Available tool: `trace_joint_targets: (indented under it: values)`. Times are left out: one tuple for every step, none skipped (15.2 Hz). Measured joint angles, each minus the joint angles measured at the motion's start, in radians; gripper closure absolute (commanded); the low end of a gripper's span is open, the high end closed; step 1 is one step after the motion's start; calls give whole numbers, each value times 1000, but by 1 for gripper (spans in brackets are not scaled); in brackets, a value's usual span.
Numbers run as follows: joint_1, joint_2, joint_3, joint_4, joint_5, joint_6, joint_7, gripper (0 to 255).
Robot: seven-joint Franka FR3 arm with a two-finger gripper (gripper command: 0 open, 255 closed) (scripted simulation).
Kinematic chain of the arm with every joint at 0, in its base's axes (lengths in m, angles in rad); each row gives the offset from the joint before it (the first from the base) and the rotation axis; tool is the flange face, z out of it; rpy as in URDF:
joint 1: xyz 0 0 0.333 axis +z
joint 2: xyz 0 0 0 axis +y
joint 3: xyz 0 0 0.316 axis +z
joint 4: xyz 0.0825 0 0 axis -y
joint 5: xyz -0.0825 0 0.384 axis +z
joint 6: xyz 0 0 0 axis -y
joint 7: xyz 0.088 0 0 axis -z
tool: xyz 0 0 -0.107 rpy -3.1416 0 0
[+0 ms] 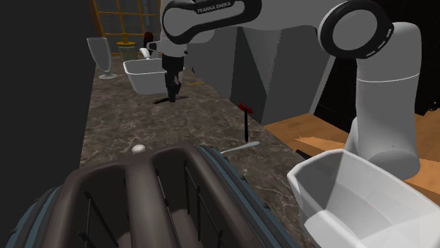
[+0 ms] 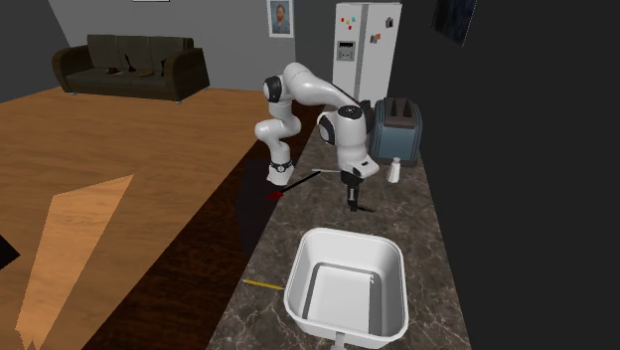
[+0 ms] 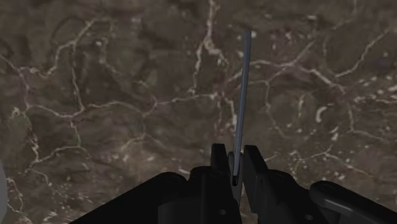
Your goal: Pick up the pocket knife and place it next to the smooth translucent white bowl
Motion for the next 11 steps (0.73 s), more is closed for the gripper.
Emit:
trace_joint_targets:
  values:
    - [1,3,0,16,-1,-13,3,255]
    - [0,1,0,27,-1,-26,2,255]
    - [-1,0,-1,39,-1,-39,1,255]
    - [-1,1,0,56,-1,-54,4,255]
    - [1,2,0,69,-2,-67,7,255]
    - [0,0,0,81,-2,-81,8,255]
    - [0,-1,0,92,-2,-93,8,255]
    - [-1,3,0,112,-3,-109,8,255]
    - [-1,4,0,125,-3,-121,10,255]
    - [0,8,0,146,-3,-138,11,255]
    - [-1,7,-1,157,-4,-150,11,255]
